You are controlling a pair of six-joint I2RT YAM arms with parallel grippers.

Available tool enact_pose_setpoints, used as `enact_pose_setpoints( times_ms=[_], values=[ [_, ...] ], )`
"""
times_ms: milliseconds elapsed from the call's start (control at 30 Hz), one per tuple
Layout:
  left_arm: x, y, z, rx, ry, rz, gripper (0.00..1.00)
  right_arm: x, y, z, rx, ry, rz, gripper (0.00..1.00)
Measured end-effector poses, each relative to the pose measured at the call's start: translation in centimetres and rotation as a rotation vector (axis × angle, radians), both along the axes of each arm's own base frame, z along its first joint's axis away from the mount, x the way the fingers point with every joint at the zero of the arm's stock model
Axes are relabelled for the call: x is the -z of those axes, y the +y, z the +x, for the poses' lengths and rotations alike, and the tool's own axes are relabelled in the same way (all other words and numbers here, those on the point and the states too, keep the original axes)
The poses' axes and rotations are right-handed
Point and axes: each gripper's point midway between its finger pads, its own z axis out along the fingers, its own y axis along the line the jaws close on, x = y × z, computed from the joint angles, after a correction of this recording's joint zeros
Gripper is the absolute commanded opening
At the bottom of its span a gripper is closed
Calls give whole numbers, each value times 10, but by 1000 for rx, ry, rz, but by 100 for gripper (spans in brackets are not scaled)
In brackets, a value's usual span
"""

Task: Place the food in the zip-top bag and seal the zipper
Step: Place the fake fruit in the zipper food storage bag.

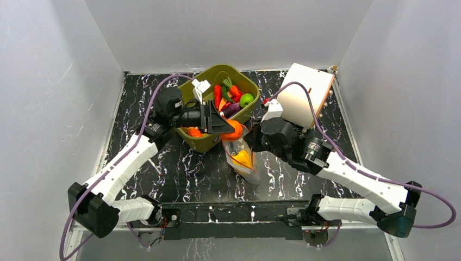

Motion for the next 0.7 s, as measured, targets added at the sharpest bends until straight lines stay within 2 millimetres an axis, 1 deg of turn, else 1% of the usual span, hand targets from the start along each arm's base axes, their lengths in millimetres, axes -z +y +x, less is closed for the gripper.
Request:
enact_pose_setpoints(
  times_ms=[100, 200, 367, 400, 500, 700],
  values=[
    [13, -3, -2, -2, 45, 3, 40, 3, 2, 0, 2, 7, 13, 0],
    [23, -5, 1, -21, 69, 32, 41, 7, 2, -1, 3, 15, 12, 0],
    [38, 0, 3, -49, 83, 95, 42, 5, 3, 0, 5, 13, 21, 0],
    [40, 1, 3, -51, 84, 102, 43, 5, 3, 0, 5, 13, 21, 0],
    [48, 2, 2, -53, 96, 132, 50, 6, 4, 0, 5, 13, 20, 0],
    [60, 2, 1, -38, 117, 169, 56, 7, 5, 1, 5, 15, 17, 0]
  ],
)
